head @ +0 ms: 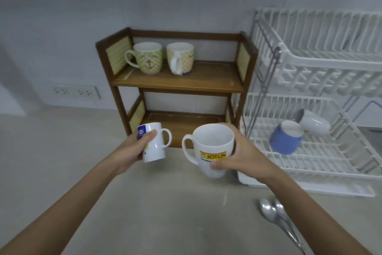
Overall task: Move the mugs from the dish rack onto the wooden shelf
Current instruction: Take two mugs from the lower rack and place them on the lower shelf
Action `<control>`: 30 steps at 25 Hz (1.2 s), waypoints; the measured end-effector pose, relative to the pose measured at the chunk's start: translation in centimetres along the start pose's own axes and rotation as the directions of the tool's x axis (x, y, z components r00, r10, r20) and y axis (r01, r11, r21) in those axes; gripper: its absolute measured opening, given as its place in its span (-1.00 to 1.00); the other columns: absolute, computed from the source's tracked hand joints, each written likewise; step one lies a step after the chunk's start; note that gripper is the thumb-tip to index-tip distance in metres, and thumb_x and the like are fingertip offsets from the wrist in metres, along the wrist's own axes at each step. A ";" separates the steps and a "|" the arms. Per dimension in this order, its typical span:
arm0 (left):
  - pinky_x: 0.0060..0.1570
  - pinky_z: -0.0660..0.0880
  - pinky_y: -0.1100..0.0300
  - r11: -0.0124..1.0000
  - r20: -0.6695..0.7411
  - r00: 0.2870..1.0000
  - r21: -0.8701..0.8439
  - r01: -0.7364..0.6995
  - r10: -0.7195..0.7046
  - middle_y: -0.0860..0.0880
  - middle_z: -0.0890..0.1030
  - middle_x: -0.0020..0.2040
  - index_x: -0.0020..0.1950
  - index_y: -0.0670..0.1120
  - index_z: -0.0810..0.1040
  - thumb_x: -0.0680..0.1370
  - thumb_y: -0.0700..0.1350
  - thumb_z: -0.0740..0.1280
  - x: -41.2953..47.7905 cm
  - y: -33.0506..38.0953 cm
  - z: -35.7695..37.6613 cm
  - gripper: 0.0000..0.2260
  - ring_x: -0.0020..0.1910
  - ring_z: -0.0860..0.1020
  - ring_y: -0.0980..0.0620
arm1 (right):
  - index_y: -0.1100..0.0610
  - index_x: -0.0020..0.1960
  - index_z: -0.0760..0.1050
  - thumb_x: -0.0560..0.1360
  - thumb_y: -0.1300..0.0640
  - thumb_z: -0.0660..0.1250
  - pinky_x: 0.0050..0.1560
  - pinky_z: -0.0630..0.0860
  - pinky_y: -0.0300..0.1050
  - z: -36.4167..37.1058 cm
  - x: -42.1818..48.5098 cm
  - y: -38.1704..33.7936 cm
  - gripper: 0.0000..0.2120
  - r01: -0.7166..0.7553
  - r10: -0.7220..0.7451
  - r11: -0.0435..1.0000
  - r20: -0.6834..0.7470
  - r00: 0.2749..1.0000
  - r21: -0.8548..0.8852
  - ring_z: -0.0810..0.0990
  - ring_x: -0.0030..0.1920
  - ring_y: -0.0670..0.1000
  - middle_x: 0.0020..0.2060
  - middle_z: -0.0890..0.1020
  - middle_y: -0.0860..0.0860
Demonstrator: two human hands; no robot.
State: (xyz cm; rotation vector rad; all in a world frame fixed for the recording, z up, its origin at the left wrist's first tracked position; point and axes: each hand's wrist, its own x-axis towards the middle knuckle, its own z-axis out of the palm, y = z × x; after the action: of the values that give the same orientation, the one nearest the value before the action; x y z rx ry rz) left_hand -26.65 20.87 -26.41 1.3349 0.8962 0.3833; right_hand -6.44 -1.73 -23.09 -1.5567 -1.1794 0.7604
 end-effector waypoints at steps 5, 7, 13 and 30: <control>-0.09 0.54 0.10 0.936 -0.188 0.966 0.336 -0.108 0.178 -0.04 0.59 0.06 0.15 0.00 0.40 0.34 -0.01 0.54 5.5 0.3 -2.4 -0.52 -0.06 0.57 0.03 | -0.10 0.20 0.31 0.01 -0.09 0.60 0.00 0.53 -0.13 5.5 9.0 2.5 -0.17 -0.172 0.115 0.971 -0.310 0.944 -0.164 0.55 0.07 -0.05 0.03 0.54 -0.15; -0.02 0.52 0.06 0.887 -0.193 0.957 0.448 -0.112 0.218 -0.04 0.57 0.08 0.17 -0.01 0.41 0.31 -0.01 0.56 7.9 0.3 -2.4 -0.48 0.00 0.55 -0.02 | -0.08 0.22 0.28 0.01 -0.14 0.58 -0.07 0.50 -0.12 6.4 12.5 3.5 -0.14 -0.271 0.174 0.937 -0.380 0.909 -0.219 0.53 0.05 -0.01 0.03 0.53 -0.12; 0.06 0.47 0.06 0.845 -0.240 0.937 0.527 -0.092 0.252 -0.11 0.58 0.19 0.23 -0.09 0.45 0.30 -0.04 0.57 14.3 -0.7 -2.9 -0.43 0.19 0.51 -0.13 | 0.02 0.24 0.24 0.05 -0.06 0.62 -0.03 0.49 -0.07 8.1 19.4 7.5 -0.11 -0.479 0.338 0.861 -0.511 0.790 -0.171 0.53 0.12 0.11 0.12 0.55 0.03; 0.21 0.44 -0.02 0.840 -0.311 0.916 0.541 -0.047 0.252 -0.16 0.52 0.27 0.32 -0.13 0.36 0.32 -0.12 0.56 18.7 -1.5 -2.6 -0.35 0.28 0.45 -0.17 | 0.04 0.36 0.13 0.18 0.08 0.63 0.16 0.45 0.01 9.8 23.6 11.1 -0.06 -0.551 0.403 0.822 -0.535 0.743 -0.145 0.44 0.27 0.15 0.25 0.47 0.10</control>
State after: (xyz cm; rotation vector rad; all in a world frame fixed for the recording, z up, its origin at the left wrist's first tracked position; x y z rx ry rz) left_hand -17.27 35.43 -34.03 1.8887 1.2771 0.5543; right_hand -3.97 23.43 -34.61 -2.1997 -0.5185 0.4710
